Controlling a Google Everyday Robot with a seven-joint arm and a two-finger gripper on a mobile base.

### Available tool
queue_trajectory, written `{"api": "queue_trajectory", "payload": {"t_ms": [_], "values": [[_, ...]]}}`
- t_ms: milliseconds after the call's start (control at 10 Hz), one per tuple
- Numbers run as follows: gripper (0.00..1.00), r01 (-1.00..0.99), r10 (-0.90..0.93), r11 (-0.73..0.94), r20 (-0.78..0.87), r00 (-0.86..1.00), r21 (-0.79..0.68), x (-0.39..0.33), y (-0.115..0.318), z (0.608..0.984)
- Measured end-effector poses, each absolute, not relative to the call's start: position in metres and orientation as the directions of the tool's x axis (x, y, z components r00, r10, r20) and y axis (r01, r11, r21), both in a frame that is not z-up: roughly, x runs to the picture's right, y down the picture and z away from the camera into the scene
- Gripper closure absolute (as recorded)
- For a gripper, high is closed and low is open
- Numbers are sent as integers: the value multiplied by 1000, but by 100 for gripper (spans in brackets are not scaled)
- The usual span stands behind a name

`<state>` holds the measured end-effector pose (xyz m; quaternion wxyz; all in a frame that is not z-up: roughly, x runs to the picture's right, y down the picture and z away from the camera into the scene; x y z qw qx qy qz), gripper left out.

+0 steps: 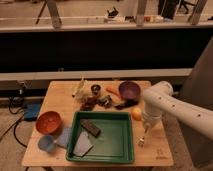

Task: Place fork in table surface

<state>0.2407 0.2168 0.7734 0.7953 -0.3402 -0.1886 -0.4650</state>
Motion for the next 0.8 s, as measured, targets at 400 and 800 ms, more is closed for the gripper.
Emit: {"api": "queue_trajectory", "payload": {"t_ms": [400,800], "values": [[21,878,-600,371,644,475,-302,252,228,786],[20,839,-617,417,568,544,-350,252,228,793]]}}
